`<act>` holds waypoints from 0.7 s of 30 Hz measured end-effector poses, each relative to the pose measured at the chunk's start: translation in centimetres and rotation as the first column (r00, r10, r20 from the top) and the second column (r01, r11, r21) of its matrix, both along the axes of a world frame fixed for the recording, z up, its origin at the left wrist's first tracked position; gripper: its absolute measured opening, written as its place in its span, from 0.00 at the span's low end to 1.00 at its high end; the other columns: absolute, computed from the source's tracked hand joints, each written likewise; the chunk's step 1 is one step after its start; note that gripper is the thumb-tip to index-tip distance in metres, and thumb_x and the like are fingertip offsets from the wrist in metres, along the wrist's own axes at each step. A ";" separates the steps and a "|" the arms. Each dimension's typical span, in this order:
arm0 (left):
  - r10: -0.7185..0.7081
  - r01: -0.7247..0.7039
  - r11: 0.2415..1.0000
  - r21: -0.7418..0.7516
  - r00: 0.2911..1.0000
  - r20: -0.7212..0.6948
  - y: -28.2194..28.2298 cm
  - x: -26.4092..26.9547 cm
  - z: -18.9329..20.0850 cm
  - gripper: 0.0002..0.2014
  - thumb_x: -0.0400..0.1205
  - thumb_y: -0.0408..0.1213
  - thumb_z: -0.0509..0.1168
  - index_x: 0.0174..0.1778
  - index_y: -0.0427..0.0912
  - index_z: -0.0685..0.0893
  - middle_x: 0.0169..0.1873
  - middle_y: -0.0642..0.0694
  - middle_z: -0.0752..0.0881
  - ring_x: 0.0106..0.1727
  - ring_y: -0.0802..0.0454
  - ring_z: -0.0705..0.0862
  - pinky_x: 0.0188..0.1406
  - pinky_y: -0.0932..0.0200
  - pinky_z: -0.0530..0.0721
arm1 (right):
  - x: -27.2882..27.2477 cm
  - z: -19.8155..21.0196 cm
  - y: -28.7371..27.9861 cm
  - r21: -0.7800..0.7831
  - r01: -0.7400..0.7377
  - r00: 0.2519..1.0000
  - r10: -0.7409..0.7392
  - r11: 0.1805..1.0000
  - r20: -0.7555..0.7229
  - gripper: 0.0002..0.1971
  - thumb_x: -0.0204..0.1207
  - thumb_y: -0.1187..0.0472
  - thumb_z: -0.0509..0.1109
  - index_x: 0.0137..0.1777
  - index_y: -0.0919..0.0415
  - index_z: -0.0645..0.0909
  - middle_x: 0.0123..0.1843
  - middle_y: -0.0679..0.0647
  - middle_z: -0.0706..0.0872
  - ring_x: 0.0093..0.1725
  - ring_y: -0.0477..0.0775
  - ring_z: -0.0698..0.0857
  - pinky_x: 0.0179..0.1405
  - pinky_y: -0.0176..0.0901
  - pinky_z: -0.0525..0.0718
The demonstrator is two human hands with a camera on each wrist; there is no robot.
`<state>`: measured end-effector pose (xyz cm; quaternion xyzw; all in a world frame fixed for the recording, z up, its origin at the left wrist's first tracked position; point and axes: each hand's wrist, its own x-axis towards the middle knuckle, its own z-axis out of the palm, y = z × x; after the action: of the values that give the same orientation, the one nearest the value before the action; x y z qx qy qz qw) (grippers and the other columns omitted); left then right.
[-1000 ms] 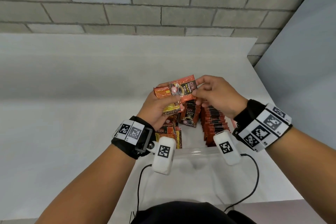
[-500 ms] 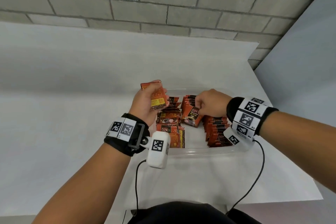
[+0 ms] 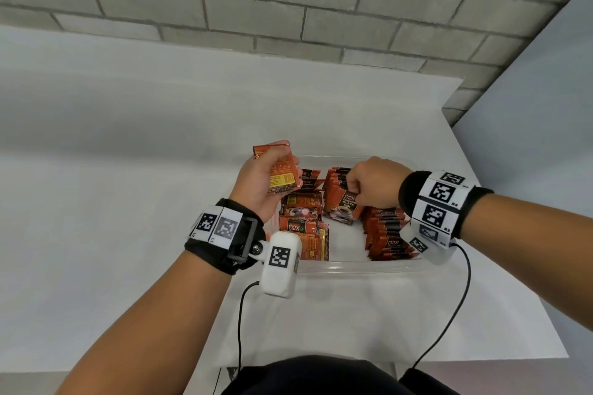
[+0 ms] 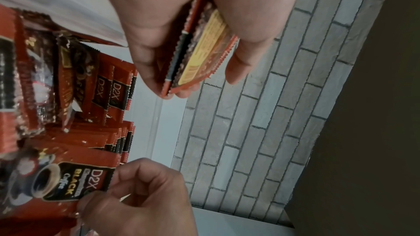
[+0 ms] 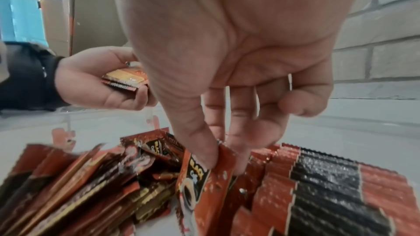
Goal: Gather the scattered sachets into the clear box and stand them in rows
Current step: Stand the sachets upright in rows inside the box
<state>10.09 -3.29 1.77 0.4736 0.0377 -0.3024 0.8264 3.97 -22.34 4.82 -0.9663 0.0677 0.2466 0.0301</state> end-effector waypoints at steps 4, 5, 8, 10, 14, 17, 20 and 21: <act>-0.002 0.002 1.000 0.018 1.000 0.007 -0.1 0.0 0.0 0.06 0.82 0.34 0.64 0.54 0.42 0.81 0.37 0.43 0.86 0.36 0.48 0.86 0.34 0.56 0.85 | -0.1 -0.6 0.4 -0.030 -0.028 0.999 0.026 0.999 -0.045 0.05 0.77 0.64 0.68 0.51 0.60 0.82 0.42 0.52 0.82 0.40 0.52 0.79 0.28 0.34 0.69; -0.003 0.003 1.000 0.019 1.000 0.007 -0.1 0.0 0.0 0.07 0.82 0.34 0.64 0.55 0.42 0.81 0.37 0.43 0.86 0.36 0.48 0.86 0.35 0.56 0.85 | -0.1 -0.8 0.5 -0.041 -0.037 0.998 0.034 0.998 -0.057 0.05 0.77 0.65 0.67 0.51 0.61 0.83 0.42 0.52 0.81 0.40 0.53 0.79 0.27 0.34 0.69; -0.004 0.004 1.000 0.016 1.000 0.006 -0.1 0.0 0.0 0.07 0.83 0.34 0.64 0.56 0.41 0.81 0.38 0.42 0.86 0.35 0.48 0.86 0.35 0.55 0.85 | 0.2 -1.3 0.7 -0.075 -0.040 0.997 0.035 0.996 -0.067 0.07 0.76 0.66 0.66 0.49 0.64 0.84 0.40 0.55 0.81 0.37 0.55 0.78 0.27 0.36 0.71; -0.006 0.006 1.000 0.016 1.000 0.005 -0.1 0.0 0.0 0.08 0.82 0.34 0.64 0.56 0.41 0.81 0.38 0.42 0.86 0.35 0.48 0.86 0.35 0.55 0.86 | 0.3 -1.5 0.8 -0.095 -0.048 0.997 0.042 0.994 -0.060 0.07 0.75 0.66 0.66 0.49 0.66 0.84 0.38 0.55 0.79 0.35 0.55 0.77 0.27 0.38 0.71; -0.008 0.008 1.000 0.014 1.000 0.000 -0.1 0.0 0.0 0.07 0.82 0.34 0.64 0.55 0.41 0.81 0.38 0.42 0.86 0.36 0.48 0.86 0.34 0.56 0.86 | 0.4 -1.5 1.0 -0.112 -0.083 0.995 0.076 0.990 -0.064 0.02 0.74 0.64 0.70 0.43 0.62 0.81 0.35 0.54 0.79 0.33 0.54 0.77 0.27 0.38 0.72; -0.011 0.011 1.000 0.012 1.000 -0.001 0.0 0.0 -0.1 0.06 0.82 0.34 0.64 0.54 0.41 0.81 0.38 0.42 0.86 0.36 0.48 0.86 0.34 0.56 0.86 | 0.4 -1.4 1.3 -0.138 -0.116 0.992 0.106 0.984 -0.072 0.02 0.75 0.64 0.70 0.44 0.63 0.82 0.36 0.55 0.79 0.32 0.53 0.75 0.25 0.37 0.69; -0.010 0.010 1.000 0.015 1.000 -0.001 0.0 0.0 -0.1 0.06 0.82 0.34 0.64 0.53 0.41 0.81 0.38 0.42 0.86 0.37 0.48 0.86 0.35 0.56 0.86 | 0.5 -1.4 1.3 -0.194 -0.138 0.990 0.129 0.971 -0.061 0.02 0.75 0.66 0.69 0.46 0.64 0.82 0.38 0.56 0.80 0.32 0.54 0.77 0.24 0.37 0.70; -0.011 0.011 1.000 0.015 1.000 0.001 0.0 0.0 -0.1 0.05 0.82 0.34 0.64 0.53 0.41 0.81 0.38 0.42 0.86 0.36 0.48 0.86 0.35 0.56 0.86 | 0.5 -1.4 1.3 -0.214 -0.142 0.990 0.134 0.966 -0.051 0.03 0.75 0.68 0.68 0.47 0.64 0.81 0.38 0.56 0.80 0.31 0.53 0.75 0.24 0.37 0.70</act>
<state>10.08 -3.33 1.66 0.4803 0.0369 -0.3062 0.8211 4.48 -21.06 3.42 -0.9616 0.0275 0.2564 -0.0943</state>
